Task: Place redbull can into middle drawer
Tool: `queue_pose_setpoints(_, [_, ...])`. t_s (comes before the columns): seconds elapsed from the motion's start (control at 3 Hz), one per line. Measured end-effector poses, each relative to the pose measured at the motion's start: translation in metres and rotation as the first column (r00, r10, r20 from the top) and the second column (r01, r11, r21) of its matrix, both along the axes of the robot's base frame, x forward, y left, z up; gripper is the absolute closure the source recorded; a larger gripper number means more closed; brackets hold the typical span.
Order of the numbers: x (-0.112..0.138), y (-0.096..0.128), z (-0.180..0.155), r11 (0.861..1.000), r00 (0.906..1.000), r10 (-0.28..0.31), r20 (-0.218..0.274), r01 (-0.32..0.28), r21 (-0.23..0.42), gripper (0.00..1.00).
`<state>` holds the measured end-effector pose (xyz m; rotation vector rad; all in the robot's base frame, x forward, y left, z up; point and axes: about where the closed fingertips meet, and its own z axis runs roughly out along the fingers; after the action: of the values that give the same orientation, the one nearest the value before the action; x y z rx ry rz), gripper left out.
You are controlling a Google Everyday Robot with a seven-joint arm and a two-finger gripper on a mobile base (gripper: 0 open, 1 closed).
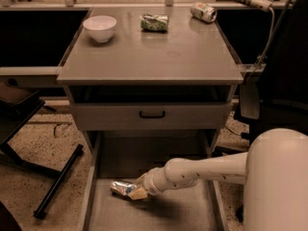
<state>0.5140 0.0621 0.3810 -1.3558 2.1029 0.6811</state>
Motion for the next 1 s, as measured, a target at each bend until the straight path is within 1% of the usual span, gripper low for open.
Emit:
queue_pose_setpoints(0.33, [0.0015,0.0014,-0.0013,1.000,1.0000,0.001,0.000,-0.001,-0.001,0.82])
queue_pose_setpoints(1.0, [0.0014,0.0015,-0.0013,1.000,1.0000,0.001,0.000,-0.001,-0.001,0.35])
